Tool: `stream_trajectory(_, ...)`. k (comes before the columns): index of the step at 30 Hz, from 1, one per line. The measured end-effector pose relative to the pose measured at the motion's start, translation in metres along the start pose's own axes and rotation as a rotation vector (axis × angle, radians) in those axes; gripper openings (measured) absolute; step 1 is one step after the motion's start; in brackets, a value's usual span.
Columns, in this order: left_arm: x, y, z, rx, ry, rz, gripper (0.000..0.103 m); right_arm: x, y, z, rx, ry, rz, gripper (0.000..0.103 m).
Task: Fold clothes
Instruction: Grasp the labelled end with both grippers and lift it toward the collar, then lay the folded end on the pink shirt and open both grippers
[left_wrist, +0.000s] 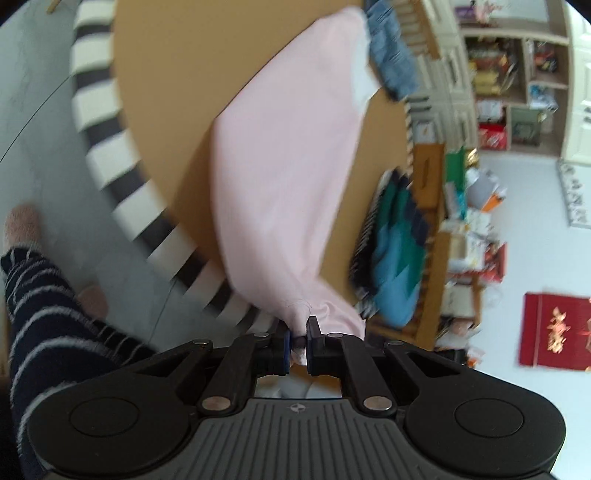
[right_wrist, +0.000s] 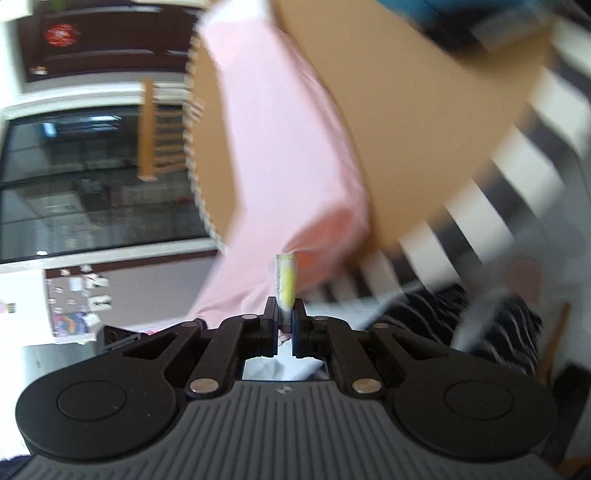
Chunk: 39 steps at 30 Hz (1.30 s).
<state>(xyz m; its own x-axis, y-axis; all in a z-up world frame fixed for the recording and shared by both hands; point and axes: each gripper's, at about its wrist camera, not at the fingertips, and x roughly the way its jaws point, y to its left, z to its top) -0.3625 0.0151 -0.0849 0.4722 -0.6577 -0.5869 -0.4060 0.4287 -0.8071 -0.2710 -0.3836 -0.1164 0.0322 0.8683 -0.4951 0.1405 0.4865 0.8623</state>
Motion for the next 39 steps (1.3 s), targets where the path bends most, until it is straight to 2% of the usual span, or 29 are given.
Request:
stream_trajectory(2, 0.0, -0.028, 0.031, 0.049, -0.054, -0.029, 0.008, -0.001, 0.026, 0.033, -0.046, -0.046, 0.041, 0.006)
stream_trajectory(5, 0.006, -0.073, 0.096, 0.143, -0.12, -0.007, 0.008, 0.003, 0.073, 0.1, -0.116, -0.106, 0.079, 0.006)
stream_trajectory(7, 0.018, -0.097, 0.148, 0.165, -0.157, 0.014, 0.008, 0.009, 0.104, 0.155, -0.178, -0.156, 0.04, 0.006)
stream_trajectory(8, 0.03, -0.104, 0.178, 0.144, -0.164, 0.018, 0.008, 0.015, 0.116, 0.181, -0.189, -0.174, 0.022, 0.006)
stream_trajectory(12, 0.089, -0.133, 0.292, 0.078, -0.198, 0.058, 0.008, 0.053, 0.146, 0.284, -0.157, -0.264, -0.099, 0.006)
stream_trajectory(15, 0.14, -0.139, 0.366, 0.057, -0.21, 0.123, 0.008, 0.098, 0.141, 0.346, -0.061, -0.302, -0.178, 0.006)
stream_trajectory(18, 0.166, -0.131, 0.403, 0.041, -0.183, 0.177, 0.01, 0.123, 0.114, 0.384, 0.075, -0.351, -0.26, 0.009)
stream_trajectory(19, 0.175, -0.128, 0.416, 0.036, -0.173, 0.195, 0.02, 0.127, 0.105, 0.391, 0.125, -0.369, -0.279, 0.015)
stream_trajectory(20, 0.183, -0.126, 0.428, 0.031, -0.164, 0.213, 0.028, 0.125, 0.096, 0.392, 0.152, -0.378, -0.268, 0.031)
stream_trajectory(21, 0.182, -0.126, 0.435, 0.052, -0.164, 0.207, 0.042, 0.122, 0.088, 0.393, 0.179, -0.388, -0.256, 0.044)
stream_trajectory(22, 0.174, -0.127, 0.438, 0.067, -0.185, 0.175, 0.054, 0.12, 0.08, 0.393, 0.207, -0.397, -0.244, 0.068)
stream_trajectory(24, 0.158, -0.128, 0.445, 0.098, -0.226, 0.11, 0.061, 0.101, 0.074, 0.385, 0.195, -0.474, -0.171, 0.067)
stream_trajectory(26, 0.13, -0.129, 0.438, 0.167, -0.335, 0.057, 0.066, 0.08, 0.079, 0.366, 0.101, -0.597, -0.152, 0.065)
stream_trajectory(27, 0.12, -0.132, 0.429, 0.213, -0.372, 0.076, 0.071, 0.078, 0.086, 0.357, -0.003, -0.618, -0.171, 0.063)
stream_trajectory(28, 0.118, -0.131, 0.417, 0.271, -0.373, 0.105, 0.071, 0.077, 0.093, 0.347, -0.108, -0.638, -0.19, 0.062)
stream_trajectory(30, 0.113, -0.129, 0.392, 0.387, -0.373, 0.164, 0.072, 0.094, 0.107, 0.326, -0.317, -0.606, -0.297, 0.058)
stream_trajectory(32, 0.121, -0.12, 0.366, 0.434, -0.368, 0.254, 0.071, 0.115, 0.112, 0.313, -0.419, -0.572, -0.405, 0.055)
stream_trajectory(34, 0.136, -0.112, 0.343, 0.435, -0.348, 0.291, 0.071, 0.133, 0.108, 0.307, -0.451, -0.532, -0.417, 0.054)
stream_trajectory(36, 0.148, -0.101, 0.33, 0.432, -0.334, 0.318, 0.07, 0.145, 0.112, 0.307, -0.479, -0.531, -0.439, 0.051)
stream_trajectory(39, 0.16, -0.095, 0.323, 0.45, -0.361, 0.33, 0.07, 0.161, 0.119, 0.307, -0.527, -0.527, -0.476, 0.034)
